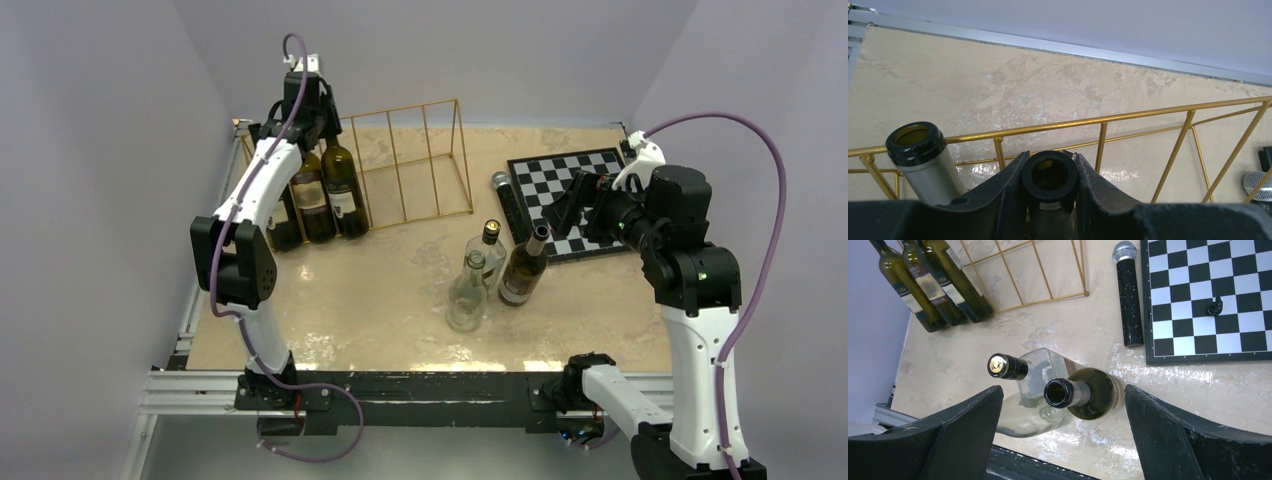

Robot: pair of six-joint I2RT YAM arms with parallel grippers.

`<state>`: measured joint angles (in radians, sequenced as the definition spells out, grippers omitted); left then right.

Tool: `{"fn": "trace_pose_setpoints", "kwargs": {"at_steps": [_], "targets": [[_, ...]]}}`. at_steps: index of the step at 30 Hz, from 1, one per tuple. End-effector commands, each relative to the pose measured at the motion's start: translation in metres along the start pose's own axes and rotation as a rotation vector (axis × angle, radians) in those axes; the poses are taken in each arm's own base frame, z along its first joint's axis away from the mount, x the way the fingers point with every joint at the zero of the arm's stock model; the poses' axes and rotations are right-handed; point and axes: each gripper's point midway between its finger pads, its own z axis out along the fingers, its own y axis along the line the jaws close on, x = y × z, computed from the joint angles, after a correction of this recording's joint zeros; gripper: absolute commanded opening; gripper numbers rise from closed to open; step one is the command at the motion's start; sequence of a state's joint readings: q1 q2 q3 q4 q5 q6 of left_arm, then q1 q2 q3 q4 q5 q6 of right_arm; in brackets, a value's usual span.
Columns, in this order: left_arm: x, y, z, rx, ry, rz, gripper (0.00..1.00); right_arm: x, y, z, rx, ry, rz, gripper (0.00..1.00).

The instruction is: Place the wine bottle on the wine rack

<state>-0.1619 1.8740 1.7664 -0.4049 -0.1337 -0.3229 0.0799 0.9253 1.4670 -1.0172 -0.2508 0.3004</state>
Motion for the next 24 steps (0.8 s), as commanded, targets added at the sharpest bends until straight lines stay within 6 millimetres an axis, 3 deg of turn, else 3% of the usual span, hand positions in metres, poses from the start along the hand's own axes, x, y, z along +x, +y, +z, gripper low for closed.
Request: {"fn": "trace_pose_setpoints", "kwargs": {"at_steps": [1,14,19,24], "targets": [[0.043,0.003,0.01,-0.001,0.151,0.016,0.12,-0.008,-0.001,-0.008,0.016,-0.043,-0.03,0.97],[0.068,0.004,0.019,-0.001,0.227,0.008,0.48,-0.005,-0.002,-0.008,0.017,-0.041,-0.023,0.97],[0.068,0.006,0.018,-0.01,0.229,0.012,0.57,-0.002,-0.003,-0.008,0.018,-0.037,-0.02,0.97],[0.055,0.004,0.007,-0.003,0.195,0.013,0.66,-0.001,-0.003,-0.009,0.015,-0.038,-0.016,0.97]]}}
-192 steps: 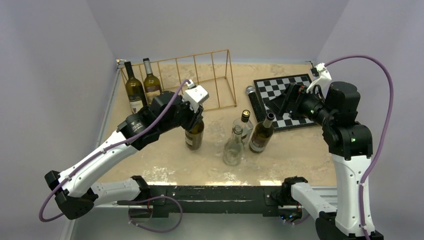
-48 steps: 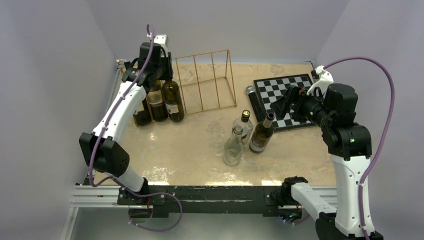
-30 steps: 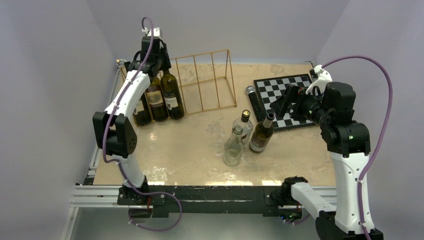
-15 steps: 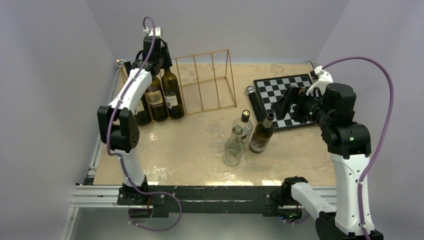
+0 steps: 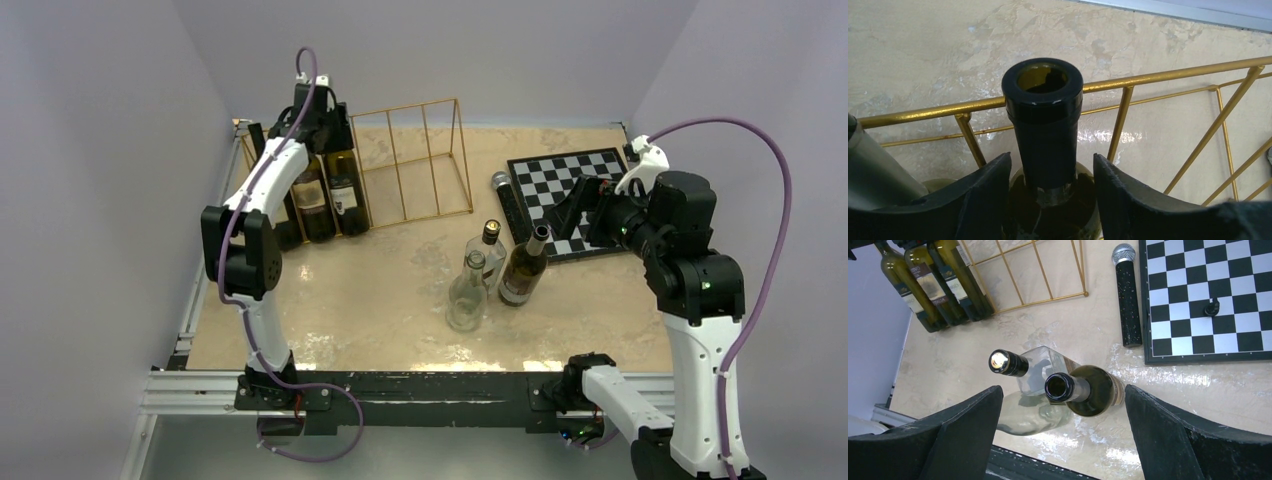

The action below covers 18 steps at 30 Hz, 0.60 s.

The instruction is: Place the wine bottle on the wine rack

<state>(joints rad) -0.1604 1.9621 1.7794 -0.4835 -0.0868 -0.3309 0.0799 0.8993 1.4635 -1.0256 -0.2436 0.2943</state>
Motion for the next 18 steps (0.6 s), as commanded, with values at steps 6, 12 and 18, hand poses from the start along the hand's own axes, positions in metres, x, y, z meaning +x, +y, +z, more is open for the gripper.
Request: {"fn": "trace_pose_setpoints", "kwargs": {"at_steps": [6,12,18], "targets": [[-0.032,-0.006,-0.065,0.031,-0.078,0.007,0.86,-0.003,0.0,-0.005,0.003,-0.032,-0.005,0.97],[-0.061,-0.021,-0.127,0.141,-0.178,0.072,0.99,-0.009,0.007,-0.009,-0.026,-0.045,-0.017,0.99],[-0.046,-0.058,-0.188,0.405,-0.186,0.168,0.99,-0.011,0.03,-0.014,-0.153,-0.03,-0.051,0.99]]}}
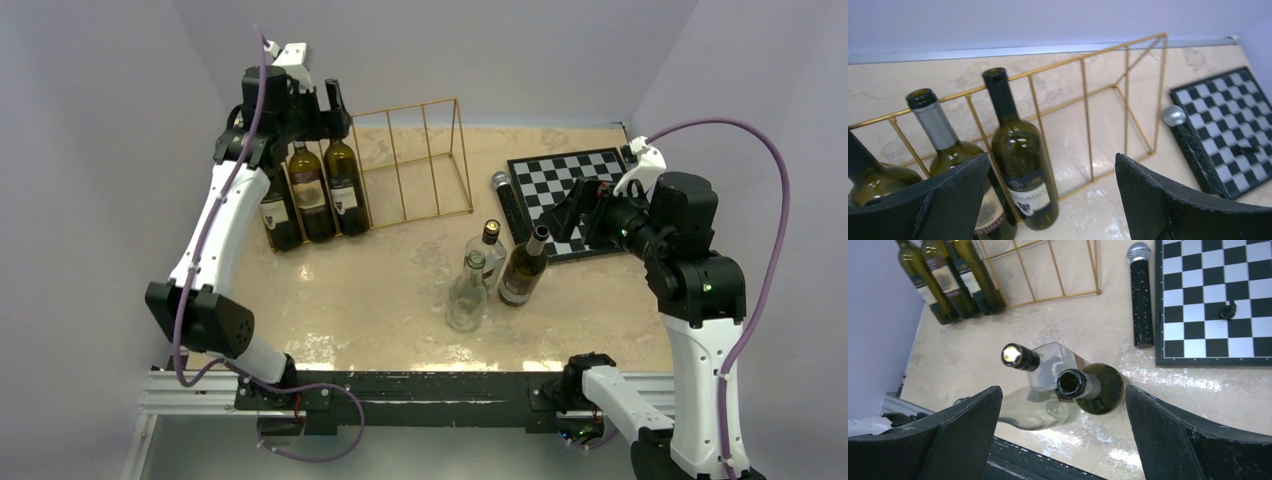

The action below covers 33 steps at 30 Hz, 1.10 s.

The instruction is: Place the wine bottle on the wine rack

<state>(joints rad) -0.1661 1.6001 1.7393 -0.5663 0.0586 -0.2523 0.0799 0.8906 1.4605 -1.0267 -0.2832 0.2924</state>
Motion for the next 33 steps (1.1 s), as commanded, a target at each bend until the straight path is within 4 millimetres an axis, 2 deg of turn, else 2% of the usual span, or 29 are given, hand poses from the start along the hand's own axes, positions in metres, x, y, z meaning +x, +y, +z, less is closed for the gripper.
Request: {"fn": "trace_pose_setpoints", "kwargs": {"at_steps": [1,5,7,10,12,14,19,22,24,28,33], "targets": [[0.009,-0.046,-0.046,0.271,0.006,0.081,0.99,-0.014,0.026,-0.011,-0.129,-0.035,-0.055,0.99],[0.026,-0.094,-0.086,0.526,0.001,0.129,0.99,-0.016,0.03,-0.008,-0.149,-0.024,-0.045,0.99],[0.034,-0.124,-0.117,0.684,-0.041,0.18,0.99,-0.018,0.029,-0.006,-0.142,-0.019,-0.035,0.99],[0.061,-0.159,-0.153,0.858,-0.08,0.28,0.99,-0.019,0.03,-0.005,-0.142,-0.02,-0.019,0.98],[0.08,-0.175,-0.174,0.951,-0.087,0.34,0.99,-0.018,0.029,-0.004,-0.141,-0.016,-0.01,0.98],[0.091,-0.183,-0.187,1.01,-0.087,0.334,0.99,-0.016,0.03,-0.003,-0.145,-0.013,-0.002,0.98],[0.108,-0.192,-0.21,1.12,-0.082,0.325,0.99,-0.016,0.03,-0.002,-0.146,-0.009,0.015,0.98],[0.119,-0.197,-0.228,1.211,-0.028,0.337,0.99,-0.016,0.03,-0.002,-0.143,-0.009,0.021,0.98],[0.127,-0.197,-0.233,1.231,0.01,0.348,0.99,-0.016,0.03,-0.002,-0.142,-0.01,0.024,0.98],[0.139,-0.205,-0.234,1.248,0.037,0.351,0.99,-0.016,0.031,-0.001,-0.146,-0.01,0.036,0.98],[0.147,-0.223,-0.225,1.245,0.019,0.365,0.99,-0.017,0.032,0.001,-0.152,-0.009,0.046,0.97]]}}
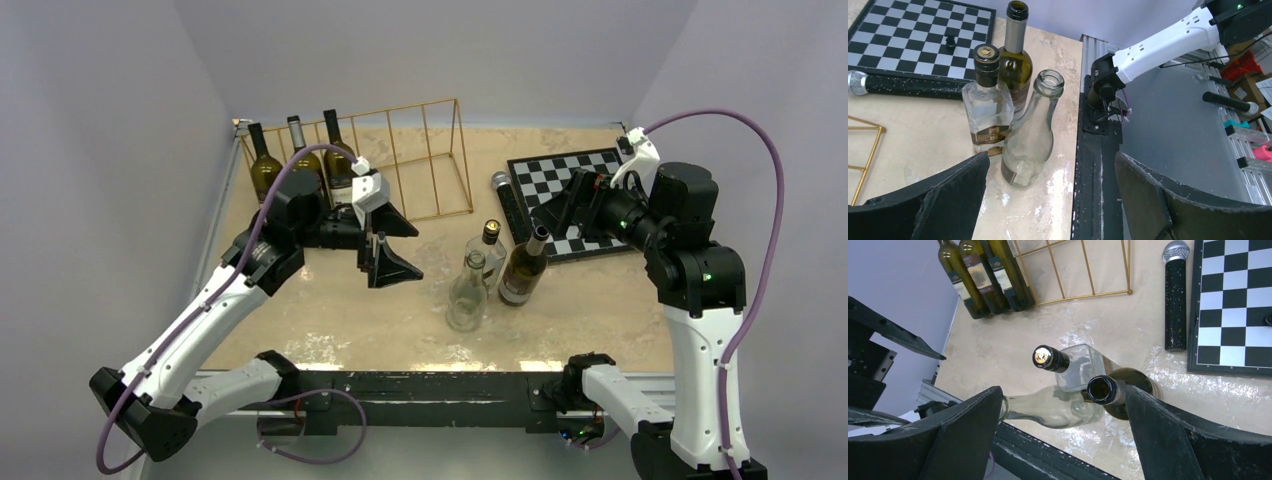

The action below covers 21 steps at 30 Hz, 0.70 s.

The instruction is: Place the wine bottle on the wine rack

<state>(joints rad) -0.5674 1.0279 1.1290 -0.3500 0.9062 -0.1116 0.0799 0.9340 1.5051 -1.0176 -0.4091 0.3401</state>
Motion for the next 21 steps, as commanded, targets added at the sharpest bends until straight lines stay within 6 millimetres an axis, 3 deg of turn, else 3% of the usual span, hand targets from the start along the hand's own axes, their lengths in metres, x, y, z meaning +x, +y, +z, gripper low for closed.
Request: {"fn": "trace_pose_setpoints", "kwargs": {"at_steps": [1,15,21], "targets": [[-0.002,0.0,0.018,0.009,-0.021,0.06,0.99,-0.01,0.007,0.0,-0.029,-0.037,0.0,0.97],[-0.004,-0.006,0.047,0.052,0.012,0.138,0.99,-0.009,0.004,0.0,-0.016,-0.03,-0.003,0.97],[-0.006,-0.021,0.059,0.118,-0.035,0.122,0.99,-0.009,0.004,0.003,-0.017,-0.02,-0.001,0.97]]}}
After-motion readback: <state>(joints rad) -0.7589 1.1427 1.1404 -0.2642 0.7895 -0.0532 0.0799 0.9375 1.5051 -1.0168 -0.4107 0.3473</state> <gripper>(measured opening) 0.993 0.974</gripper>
